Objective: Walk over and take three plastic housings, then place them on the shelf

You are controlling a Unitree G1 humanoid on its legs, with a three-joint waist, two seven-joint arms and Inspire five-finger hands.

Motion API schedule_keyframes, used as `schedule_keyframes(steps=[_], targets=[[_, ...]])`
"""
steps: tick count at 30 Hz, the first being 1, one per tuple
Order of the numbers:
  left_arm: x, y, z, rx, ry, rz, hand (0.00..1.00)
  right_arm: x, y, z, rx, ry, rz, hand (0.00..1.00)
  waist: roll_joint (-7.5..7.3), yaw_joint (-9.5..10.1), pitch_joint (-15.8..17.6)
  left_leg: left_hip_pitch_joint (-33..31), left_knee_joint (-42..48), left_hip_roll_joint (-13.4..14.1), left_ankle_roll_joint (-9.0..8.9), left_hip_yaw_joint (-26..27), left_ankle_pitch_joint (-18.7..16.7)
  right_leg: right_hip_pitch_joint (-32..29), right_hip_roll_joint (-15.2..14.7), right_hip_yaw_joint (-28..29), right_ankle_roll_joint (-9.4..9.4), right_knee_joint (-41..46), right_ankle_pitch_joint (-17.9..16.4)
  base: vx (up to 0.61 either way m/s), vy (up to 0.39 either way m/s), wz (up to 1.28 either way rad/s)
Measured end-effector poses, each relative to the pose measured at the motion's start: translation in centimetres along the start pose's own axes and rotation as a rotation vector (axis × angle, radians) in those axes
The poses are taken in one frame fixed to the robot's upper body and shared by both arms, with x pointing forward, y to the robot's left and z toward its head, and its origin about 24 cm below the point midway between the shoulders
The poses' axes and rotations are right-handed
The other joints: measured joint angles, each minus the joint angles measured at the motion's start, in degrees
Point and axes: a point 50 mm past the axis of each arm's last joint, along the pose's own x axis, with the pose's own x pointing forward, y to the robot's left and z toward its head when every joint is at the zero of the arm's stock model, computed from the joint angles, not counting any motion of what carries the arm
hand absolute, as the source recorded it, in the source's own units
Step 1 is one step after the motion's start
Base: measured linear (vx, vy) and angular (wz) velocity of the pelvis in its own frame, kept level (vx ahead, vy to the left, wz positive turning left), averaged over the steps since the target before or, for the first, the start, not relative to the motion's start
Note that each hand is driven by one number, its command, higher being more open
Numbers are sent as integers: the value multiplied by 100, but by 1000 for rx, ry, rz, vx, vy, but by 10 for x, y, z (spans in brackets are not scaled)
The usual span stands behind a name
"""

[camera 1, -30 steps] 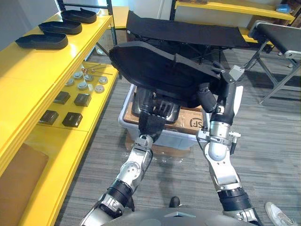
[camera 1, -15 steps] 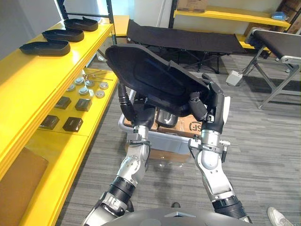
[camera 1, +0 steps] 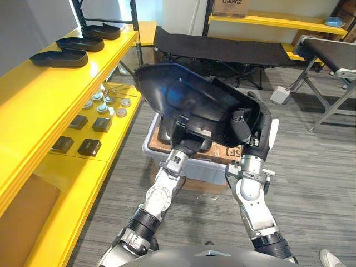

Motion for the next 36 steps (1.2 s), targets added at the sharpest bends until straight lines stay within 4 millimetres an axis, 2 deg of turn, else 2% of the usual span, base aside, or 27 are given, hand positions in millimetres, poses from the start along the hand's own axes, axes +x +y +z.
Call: schedule_keyframes(steps=[6, 7, 14, 18, 23, 31, 32, 36], targets=[[-1, 0, -2, 61, 36, -7, 100, 0, -3, -3, -11, 11, -3, 0, 37, 5, -24, 1, 3, 13, -4, 25, -3, -36, 0, 56, 2, -3, 1, 0, 0, -4], [-2, 1, -1, 67, 40, -8, 0, 0, -4, -3, -14, 10, -2, 0, 38, 5, -25, 1, 6, 13, -4, 25, -3, -37, 0, 57, 2, -3, 2, 0, 0, 0], [-7, 5, 1, 234, 115, -22, 0, 1, -8, -7, -42, 17, 1, 0, 27, 10, -32, 0, 13, 27, -5, 28, -4, -17, 1, 76, 4, -38, 14, 0, 0, 0], [-14, 20, 6, 353, 124, 99, 0, -3, -8, -9, -45, 17, 16, 0, 24, 11, -32, -1, 13, 42, -8, 28, -6, -18, 12, 90, -7, -40, 25, 0, 0, 0], [-17, 30, 9, 378, 115, 220, 0, -10, -6, -13, -62, 33, 45, 0, 18, 21, -29, -4, 14, 43, -50, 27, -37, -18, 13, 114, -16, -41, 40, 0, 0, 0], [-18, 29, 9, 433, 111, 223, 0, -10, -7, -15, -73, 41, 43, 0, 10, 65, -24, -18, 13, 47, -53, 26, -41, -31, 16, 123, -20, -41, 50, 0, 0, 0], [-18, 29, 8, 443, 106, 231, 0, -10, -8, -15, -78, 41, 43, 100, 10, 75, -24, -22, 12, 47, -53, 26, -41, -34, 16, 124, -20, -41, 50, 0, 0, 0], [-16, 23, 13, 594, 66, 258, 0, -10, -11, -20, -114, 63, 50, 100, 10, 140, -22, -28, 1, 44, -56, 30, -43, -50, 25, 120, -22, -40, 44, 0, 0, 0]])
